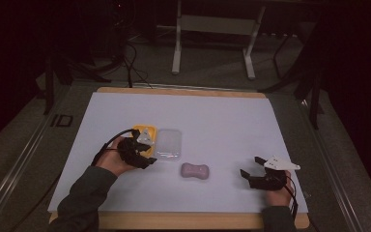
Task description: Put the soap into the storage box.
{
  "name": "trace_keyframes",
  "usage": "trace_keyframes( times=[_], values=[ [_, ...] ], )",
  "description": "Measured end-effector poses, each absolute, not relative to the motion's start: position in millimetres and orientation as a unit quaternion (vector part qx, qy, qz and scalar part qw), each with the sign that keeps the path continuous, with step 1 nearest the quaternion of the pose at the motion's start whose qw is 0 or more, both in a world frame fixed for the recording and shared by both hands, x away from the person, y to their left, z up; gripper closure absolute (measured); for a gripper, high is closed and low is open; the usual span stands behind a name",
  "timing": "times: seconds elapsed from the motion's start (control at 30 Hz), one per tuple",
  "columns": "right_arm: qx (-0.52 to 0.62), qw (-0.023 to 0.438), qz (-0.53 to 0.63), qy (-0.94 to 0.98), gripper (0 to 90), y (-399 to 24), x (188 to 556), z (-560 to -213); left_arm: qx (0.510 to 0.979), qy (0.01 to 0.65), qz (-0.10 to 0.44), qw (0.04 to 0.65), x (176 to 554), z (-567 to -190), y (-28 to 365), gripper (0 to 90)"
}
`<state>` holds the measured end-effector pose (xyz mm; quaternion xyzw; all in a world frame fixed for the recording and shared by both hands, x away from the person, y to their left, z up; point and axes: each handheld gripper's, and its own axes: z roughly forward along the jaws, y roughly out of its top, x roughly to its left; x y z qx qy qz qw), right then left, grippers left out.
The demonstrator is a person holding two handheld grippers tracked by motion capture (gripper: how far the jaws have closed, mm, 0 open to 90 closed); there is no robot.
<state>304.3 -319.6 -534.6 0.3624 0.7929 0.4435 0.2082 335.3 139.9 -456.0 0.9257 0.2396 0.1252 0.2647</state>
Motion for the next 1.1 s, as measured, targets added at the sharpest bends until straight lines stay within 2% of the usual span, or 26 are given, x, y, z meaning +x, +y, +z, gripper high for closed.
trace_keyframes(
  times=[1.1],
  values=[
    [0.363, 0.209, 0.444, 0.792, 17.4, -319.7, 304.1, -534.5, 0.945, 0.180, 0.121, 0.244, 348.6, -436.6, 108.3, 47.1]
  ],
)
